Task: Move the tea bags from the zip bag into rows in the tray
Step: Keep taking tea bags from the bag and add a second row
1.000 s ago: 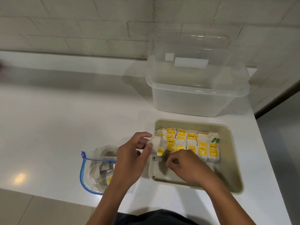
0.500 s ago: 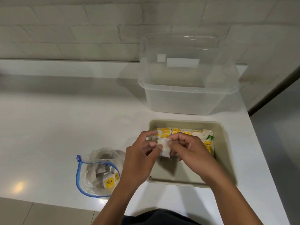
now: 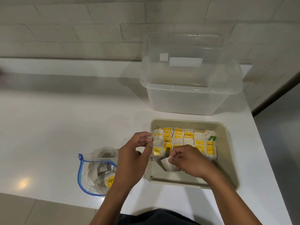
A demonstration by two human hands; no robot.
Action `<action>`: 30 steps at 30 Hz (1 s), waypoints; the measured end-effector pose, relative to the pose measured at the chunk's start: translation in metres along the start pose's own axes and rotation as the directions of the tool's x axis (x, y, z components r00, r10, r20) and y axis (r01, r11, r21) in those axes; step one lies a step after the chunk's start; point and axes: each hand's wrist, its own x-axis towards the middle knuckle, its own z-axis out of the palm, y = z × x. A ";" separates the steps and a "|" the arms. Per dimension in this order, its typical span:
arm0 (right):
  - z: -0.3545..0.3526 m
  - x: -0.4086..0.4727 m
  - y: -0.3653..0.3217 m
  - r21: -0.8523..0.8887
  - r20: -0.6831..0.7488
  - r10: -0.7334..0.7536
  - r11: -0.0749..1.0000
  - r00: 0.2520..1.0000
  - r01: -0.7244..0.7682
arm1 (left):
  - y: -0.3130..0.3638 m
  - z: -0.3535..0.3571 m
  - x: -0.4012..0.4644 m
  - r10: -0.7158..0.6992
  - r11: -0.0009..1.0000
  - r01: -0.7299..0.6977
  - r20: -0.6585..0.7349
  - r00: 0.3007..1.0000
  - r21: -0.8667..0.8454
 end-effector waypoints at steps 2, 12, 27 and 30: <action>0.007 0.005 -0.001 -0.045 -0.019 0.027 0.999 0.999 -0.028 | 0.000 0.000 -0.001 -0.017 1.000 0.017 0.006 1.000 -0.006; 0.012 0.022 -0.002 -0.125 -0.208 0.074 0.987 0.975 -0.101 | -0.003 -0.003 -0.002 -0.028 0.999 0.028 -0.001 1.000 -0.017; 0.012 0.025 -0.007 -0.022 -0.216 0.143 0.988 0.966 -0.151 | -0.006 -0.004 0.000 -0.048 0.999 0.049 0.032 0.998 -0.021; 0.011 0.021 -0.008 0.014 -0.196 0.150 0.989 0.969 -0.150 | -0.006 -0.004 0.000 -0.045 0.999 0.046 0.032 0.998 -0.024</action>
